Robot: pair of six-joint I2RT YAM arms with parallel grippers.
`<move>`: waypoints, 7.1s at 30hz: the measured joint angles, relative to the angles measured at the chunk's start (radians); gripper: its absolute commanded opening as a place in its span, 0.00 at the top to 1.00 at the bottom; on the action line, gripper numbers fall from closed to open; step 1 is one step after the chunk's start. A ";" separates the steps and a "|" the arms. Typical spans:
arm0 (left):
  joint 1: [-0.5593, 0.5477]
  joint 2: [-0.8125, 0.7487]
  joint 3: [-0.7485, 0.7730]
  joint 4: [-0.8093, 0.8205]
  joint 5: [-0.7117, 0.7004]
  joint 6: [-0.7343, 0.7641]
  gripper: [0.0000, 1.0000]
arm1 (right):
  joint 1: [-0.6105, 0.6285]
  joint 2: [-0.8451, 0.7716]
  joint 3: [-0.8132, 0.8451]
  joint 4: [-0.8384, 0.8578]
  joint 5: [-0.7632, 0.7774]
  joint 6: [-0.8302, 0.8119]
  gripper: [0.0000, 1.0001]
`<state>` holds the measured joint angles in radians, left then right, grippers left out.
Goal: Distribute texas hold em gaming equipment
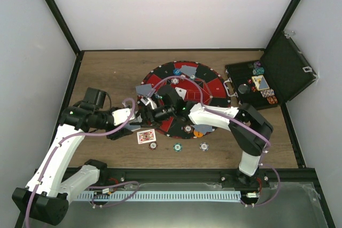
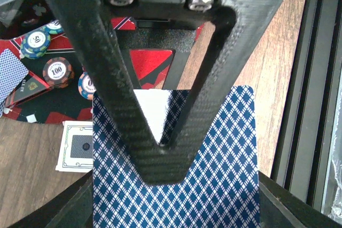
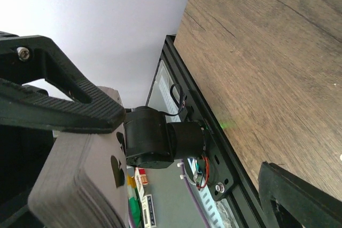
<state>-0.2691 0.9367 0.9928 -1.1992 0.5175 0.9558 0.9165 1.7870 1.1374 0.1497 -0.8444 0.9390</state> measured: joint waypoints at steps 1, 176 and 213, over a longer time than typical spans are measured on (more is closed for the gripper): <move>0.000 0.000 0.000 0.000 0.000 0.001 0.96 | -0.002 -0.006 -0.006 -0.005 0.002 -0.005 0.12; 0.000 -0.024 0.021 -0.007 -0.011 -0.019 0.95 | -0.109 -0.313 0.110 -0.467 0.468 -0.393 0.00; 0.000 -0.034 0.019 -0.006 0.003 -0.033 0.95 | 0.087 -0.196 0.029 -0.242 0.253 -0.084 0.00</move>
<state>-0.2691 0.9028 1.0122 -1.2049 0.5201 0.9226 1.0035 1.5909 1.1660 -0.0925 -0.5915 0.8555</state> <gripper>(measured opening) 0.627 0.997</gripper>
